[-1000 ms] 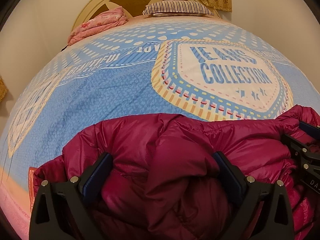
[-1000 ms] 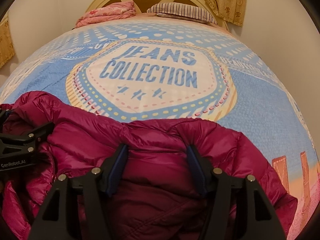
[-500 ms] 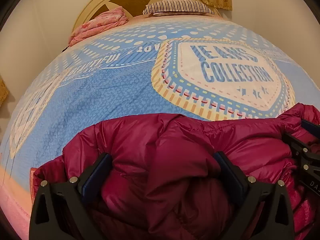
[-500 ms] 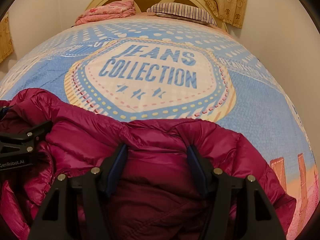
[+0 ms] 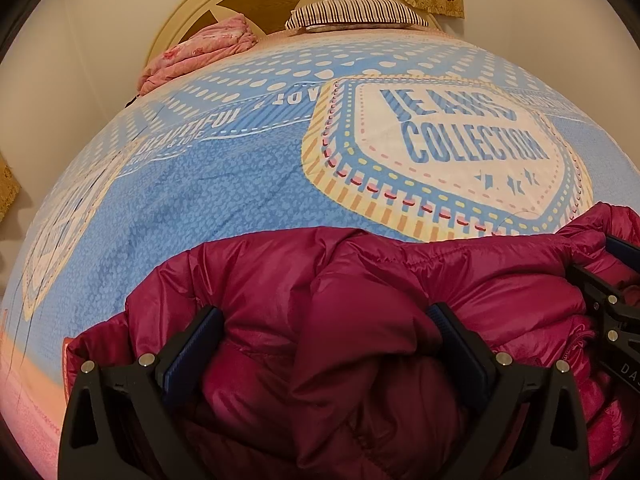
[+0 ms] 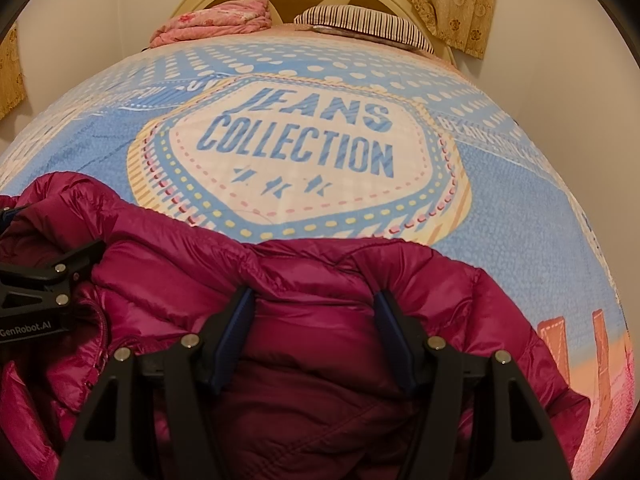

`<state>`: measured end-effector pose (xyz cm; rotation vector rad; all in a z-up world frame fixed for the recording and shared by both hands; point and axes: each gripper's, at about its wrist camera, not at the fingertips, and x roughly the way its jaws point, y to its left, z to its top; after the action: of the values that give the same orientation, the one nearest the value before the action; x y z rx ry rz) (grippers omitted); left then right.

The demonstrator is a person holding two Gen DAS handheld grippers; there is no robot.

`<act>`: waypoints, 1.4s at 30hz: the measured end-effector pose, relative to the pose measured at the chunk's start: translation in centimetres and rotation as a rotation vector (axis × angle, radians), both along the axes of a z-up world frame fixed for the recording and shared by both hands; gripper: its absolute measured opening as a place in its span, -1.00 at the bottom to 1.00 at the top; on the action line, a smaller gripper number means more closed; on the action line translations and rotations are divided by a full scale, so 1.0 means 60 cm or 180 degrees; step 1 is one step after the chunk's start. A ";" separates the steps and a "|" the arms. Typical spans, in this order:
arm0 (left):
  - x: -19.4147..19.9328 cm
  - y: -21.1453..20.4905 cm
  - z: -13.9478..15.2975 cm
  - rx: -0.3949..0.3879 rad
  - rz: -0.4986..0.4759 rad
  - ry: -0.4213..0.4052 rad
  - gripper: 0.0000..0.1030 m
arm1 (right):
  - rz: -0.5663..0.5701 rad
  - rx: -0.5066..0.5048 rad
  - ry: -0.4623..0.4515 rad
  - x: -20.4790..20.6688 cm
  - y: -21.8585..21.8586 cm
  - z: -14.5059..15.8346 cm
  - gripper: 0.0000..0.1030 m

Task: Fold large clothes
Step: 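Lower the held hem onto the jacket body with both tools, then open both tools and lift them off the jacket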

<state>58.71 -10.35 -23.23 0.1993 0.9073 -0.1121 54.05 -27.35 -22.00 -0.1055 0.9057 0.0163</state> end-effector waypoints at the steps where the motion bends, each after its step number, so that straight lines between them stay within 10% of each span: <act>1: 0.000 0.000 0.000 0.0003 0.0000 -0.0002 0.98 | 0.0001 -0.0003 0.0001 0.000 0.001 0.000 0.25; 9: -0.010 0.027 0.066 -0.0270 -0.0097 0.0018 0.98 | 0.0139 -0.0031 0.0084 -0.001 -0.012 0.024 0.47; 15: -0.114 0.078 0.147 -0.0308 -0.0293 -0.0289 0.98 | 0.0003 -0.0033 -0.0371 -0.081 -0.054 0.096 0.70; 42: -0.555 0.247 0.053 -0.0402 0.0160 -0.0075 0.98 | -0.0443 0.0558 0.0013 -0.531 -0.115 0.027 0.70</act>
<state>25.42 4.48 -20.07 0.0604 0.8781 -0.1197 22.17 -34.23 -20.39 0.1210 0.9102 -0.0335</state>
